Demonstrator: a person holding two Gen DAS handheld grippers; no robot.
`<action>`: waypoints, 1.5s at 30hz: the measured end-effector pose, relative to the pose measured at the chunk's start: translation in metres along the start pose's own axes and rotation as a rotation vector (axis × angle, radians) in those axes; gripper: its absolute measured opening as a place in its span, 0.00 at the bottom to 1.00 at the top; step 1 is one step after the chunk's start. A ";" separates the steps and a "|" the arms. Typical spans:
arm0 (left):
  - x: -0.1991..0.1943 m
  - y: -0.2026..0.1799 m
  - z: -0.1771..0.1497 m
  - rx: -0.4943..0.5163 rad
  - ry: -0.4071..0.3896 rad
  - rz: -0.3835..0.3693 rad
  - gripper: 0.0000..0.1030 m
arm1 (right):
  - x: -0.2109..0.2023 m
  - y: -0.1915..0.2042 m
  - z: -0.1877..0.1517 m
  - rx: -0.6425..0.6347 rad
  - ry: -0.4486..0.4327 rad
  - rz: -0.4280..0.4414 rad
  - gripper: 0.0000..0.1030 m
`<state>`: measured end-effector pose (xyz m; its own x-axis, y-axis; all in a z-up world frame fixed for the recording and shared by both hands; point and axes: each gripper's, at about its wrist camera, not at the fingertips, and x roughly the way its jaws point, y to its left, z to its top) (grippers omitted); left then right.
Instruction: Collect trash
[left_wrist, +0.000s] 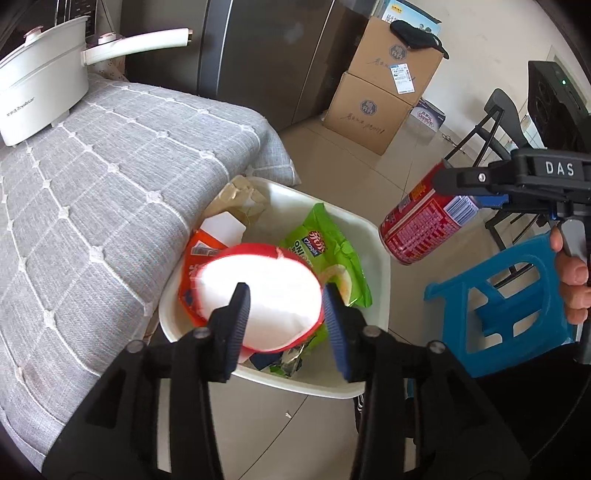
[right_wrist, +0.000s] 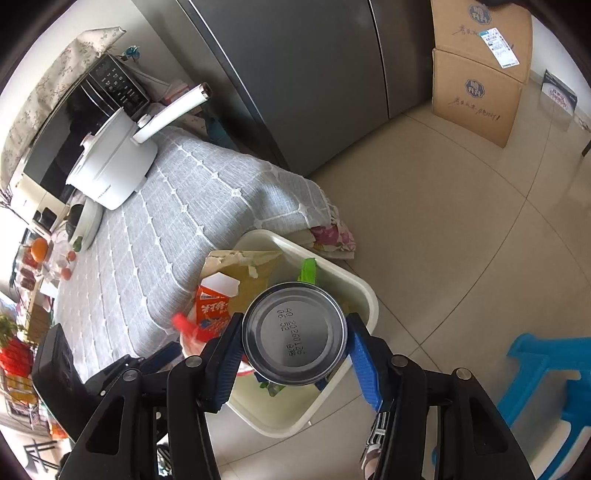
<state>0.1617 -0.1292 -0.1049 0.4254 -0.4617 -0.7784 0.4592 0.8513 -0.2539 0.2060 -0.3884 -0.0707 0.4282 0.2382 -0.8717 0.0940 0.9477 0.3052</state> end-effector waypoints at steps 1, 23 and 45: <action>-0.004 0.002 0.000 -0.006 -0.008 0.005 0.55 | 0.001 0.002 0.000 -0.003 0.001 -0.002 0.54; -0.088 0.047 -0.059 -0.246 0.005 0.324 0.99 | 0.032 0.072 -0.018 -0.145 0.021 0.026 0.78; -0.194 0.016 -0.124 -0.276 -0.217 0.497 0.99 | -0.094 0.131 -0.160 -0.450 -0.423 -0.187 1.00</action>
<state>-0.0100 0.0052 -0.0286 0.6998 -0.0077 -0.7143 -0.0423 0.9977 -0.0522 0.0344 -0.2528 -0.0102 0.7670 0.0428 -0.6402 -0.1452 0.9835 -0.1082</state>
